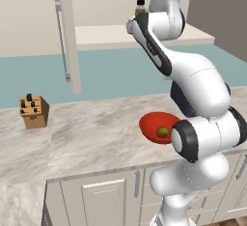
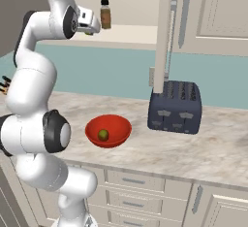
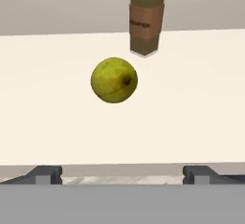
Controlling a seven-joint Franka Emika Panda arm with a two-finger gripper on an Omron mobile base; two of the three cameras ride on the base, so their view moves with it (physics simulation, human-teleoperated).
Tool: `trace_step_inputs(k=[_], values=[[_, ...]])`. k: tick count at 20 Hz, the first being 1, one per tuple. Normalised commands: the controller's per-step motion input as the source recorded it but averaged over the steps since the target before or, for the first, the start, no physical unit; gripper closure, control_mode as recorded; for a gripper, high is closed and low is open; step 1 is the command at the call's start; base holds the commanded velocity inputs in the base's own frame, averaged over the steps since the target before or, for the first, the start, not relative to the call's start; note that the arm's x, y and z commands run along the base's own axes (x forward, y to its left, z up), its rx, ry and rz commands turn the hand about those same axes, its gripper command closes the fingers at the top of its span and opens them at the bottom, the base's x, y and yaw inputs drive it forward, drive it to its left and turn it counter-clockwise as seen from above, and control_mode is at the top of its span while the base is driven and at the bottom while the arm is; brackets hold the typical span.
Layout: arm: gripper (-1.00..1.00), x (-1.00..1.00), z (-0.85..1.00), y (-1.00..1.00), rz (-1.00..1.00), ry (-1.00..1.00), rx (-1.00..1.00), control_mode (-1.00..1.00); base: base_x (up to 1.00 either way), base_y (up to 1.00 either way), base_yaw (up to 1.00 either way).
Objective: Open the cabinet. Pick the pear and mango from the cabinet and place them into the bowl. Then close the cabinet.
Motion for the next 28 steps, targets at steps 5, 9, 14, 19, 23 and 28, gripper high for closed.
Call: trace_step_inputs(k=[5, 9, 14, 19, 23, 28], values=[[-1.00, 0.42, -0.05, 0.05, 0.00, 0.00, 0.00, -1.00, 0.00, 0.00, 0.00], [-1.00, 0.50, 0.00, 0.00, 0.00, 0.01, 0.00, -1.00, 0.00, 0.00, 0.00], [-1.00, 0.46, 0.00, 0.06, 0.00, 0.01, 0.00, -1.00, 0.00, 0.00, 0.00], [-1.00, 0.40, 0.00, 0.05, 0.00, 0.05, 0.00, -1.00, 0.00, 0.00, 0.00], [-1.00, 0.38, 0.00, 0.00, 0.00, 0.06, 0.00, -1.00, 0.00, 0.00, 0.00], [-1.00, 0.25, 0.00, 0.00, 0.00, 0.02, 0.00, -1.00, 0.00, 0.00, 0.00]])
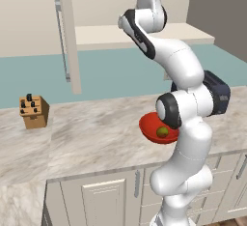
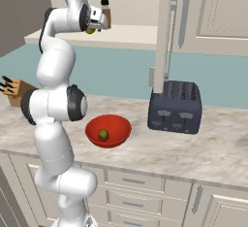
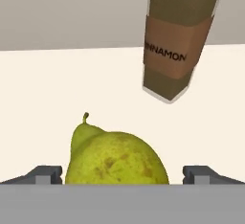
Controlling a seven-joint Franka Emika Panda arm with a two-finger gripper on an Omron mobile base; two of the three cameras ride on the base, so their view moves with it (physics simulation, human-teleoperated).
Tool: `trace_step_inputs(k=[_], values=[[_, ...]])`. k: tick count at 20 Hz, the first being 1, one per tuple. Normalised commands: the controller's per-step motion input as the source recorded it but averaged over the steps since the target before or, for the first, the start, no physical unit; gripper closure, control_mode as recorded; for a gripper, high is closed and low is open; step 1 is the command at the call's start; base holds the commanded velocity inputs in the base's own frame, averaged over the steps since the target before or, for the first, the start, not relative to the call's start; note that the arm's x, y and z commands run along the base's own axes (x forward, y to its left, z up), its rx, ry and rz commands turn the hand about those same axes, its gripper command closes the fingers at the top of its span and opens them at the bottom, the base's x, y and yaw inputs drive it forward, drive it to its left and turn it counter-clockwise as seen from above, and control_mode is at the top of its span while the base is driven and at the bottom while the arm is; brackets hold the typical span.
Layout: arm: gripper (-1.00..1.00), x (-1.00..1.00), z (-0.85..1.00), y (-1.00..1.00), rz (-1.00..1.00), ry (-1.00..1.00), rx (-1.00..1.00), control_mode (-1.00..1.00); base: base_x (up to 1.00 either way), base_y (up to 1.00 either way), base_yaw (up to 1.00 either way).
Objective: Open the cabinet. Pick the pear and mango from the cabinet and place them into the bowl. Then close the cabinet.
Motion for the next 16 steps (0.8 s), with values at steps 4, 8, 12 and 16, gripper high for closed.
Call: trace_step_inputs(k=[4, 8, 12, 16], values=[[1.00, 0.04, -0.01, 0.01, 0.00, 0.00, 0.00, -1.00, 0.00, 0.00, 0.00], [1.00, 0.00, -0.17, 0.00, 0.00, 0.00, 0.00, -1.00, 0.00, 0.00, 0.00], [1.00, 0.00, -0.14, 0.00, 0.00, 0.00, 0.00, -1.00, 0.00, 0.00, 0.00], [1.00, 0.00, -0.23, 0.00, 0.00, -0.01, 0.00, -1.00, 0.00, 0.00, 0.00]])
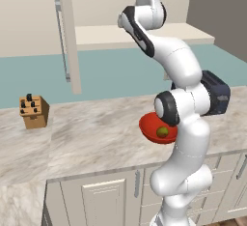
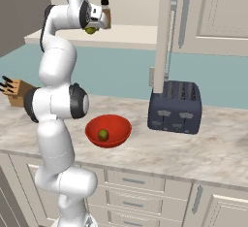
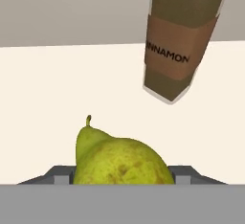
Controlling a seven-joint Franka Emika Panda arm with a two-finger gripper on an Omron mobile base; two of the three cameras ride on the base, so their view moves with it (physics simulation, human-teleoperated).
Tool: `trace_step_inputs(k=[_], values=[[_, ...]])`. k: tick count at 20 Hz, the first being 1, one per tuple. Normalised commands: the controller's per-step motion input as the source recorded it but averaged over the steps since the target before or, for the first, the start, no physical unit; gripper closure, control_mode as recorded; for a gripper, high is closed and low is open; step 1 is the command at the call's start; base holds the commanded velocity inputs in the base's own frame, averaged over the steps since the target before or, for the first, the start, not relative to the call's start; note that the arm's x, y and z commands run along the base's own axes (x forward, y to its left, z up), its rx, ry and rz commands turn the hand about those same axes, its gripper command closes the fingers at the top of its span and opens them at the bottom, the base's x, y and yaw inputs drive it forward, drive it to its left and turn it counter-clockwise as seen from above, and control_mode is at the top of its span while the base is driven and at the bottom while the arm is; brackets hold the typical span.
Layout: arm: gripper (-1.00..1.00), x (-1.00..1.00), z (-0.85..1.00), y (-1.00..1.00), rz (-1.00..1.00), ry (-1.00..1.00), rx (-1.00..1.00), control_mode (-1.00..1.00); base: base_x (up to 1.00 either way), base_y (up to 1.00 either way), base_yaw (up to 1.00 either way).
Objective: Open the cabinet. Pick the pear and mango from the cabinet and place them into the bowl. Then close the cabinet.
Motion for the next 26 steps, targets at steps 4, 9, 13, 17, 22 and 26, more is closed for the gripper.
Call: trace_step_inputs(k=[4, 9, 13, 17, 22, 26], values=[[1.00, -0.04, -0.04, 0.00, -0.01, -0.11, 0.00, -1.00, 0.00, 0.00, 0.00], [1.00, -0.20, 0.00, -0.01, -0.02, -0.07, 0.00, -1.00, 0.00, 0.00, 0.00], [1.00, -0.23, 0.00, 0.00, -0.03, 0.00, 0.00, -1.00, 0.00, 0.00, 0.00], [1.00, -0.33, 0.00, 0.00, -0.04, 0.00, 0.00, -1.00, 0.00, 0.00, 0.00], [1.00, -0.40, 0.12, 0.00, -0.04, 0.00, 0.00, -1.00, 0.00, 0.00, 0.00], [1.00, -0.43, 0.26, 0.00, -0.04, 0.02, 0.00, -1.00, 0.00, 0.00, 0.00]])
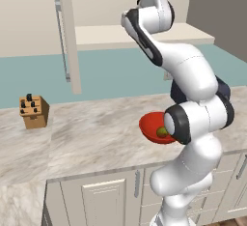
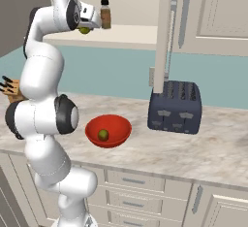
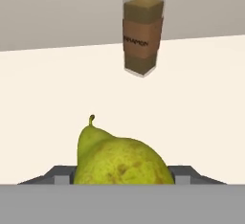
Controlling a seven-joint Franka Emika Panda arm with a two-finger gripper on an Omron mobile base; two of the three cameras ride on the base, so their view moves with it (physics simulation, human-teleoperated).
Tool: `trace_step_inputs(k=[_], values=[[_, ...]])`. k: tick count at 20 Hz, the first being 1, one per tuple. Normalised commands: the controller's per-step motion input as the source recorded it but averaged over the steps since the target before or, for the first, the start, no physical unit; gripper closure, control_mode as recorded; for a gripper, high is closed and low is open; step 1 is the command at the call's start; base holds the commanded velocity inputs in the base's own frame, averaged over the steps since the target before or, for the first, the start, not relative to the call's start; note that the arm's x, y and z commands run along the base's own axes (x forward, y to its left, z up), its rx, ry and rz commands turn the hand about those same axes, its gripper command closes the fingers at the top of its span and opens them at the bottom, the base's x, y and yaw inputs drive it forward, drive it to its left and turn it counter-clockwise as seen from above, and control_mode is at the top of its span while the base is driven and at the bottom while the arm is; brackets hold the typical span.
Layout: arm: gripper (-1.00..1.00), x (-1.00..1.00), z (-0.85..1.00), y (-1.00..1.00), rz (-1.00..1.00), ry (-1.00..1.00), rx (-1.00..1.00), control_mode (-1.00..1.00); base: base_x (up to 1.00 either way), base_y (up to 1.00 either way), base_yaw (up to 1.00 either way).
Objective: Open the cabinet. Pick the pear and mango from the cabinet and place them into the bowl. Then close the cabinet.
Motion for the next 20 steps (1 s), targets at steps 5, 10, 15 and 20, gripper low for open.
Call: trace_step_inputs(k=[5, 10, 15, 20], values=[[1.00, -0.49, 0.10, 0.00, -0.01, 0.04, 0.00, -1.00, 0.00, 0.00, 0.00], [1.00, -0.59, 0.00, -0.02, -0.01, 0.04, 0.00, -1.00, 0.00, 0.00, 0.00], [1.00, -0.48, 0.00, -0.02, 0.00, 0.05, 0.00, -1.00, 0.00, 0.00, 0.00], [1.00, -0.29, -0.13, -0.05, 0.00, 0.05, 0.00, -1.00, 0.00, 0.00, 0.00]])
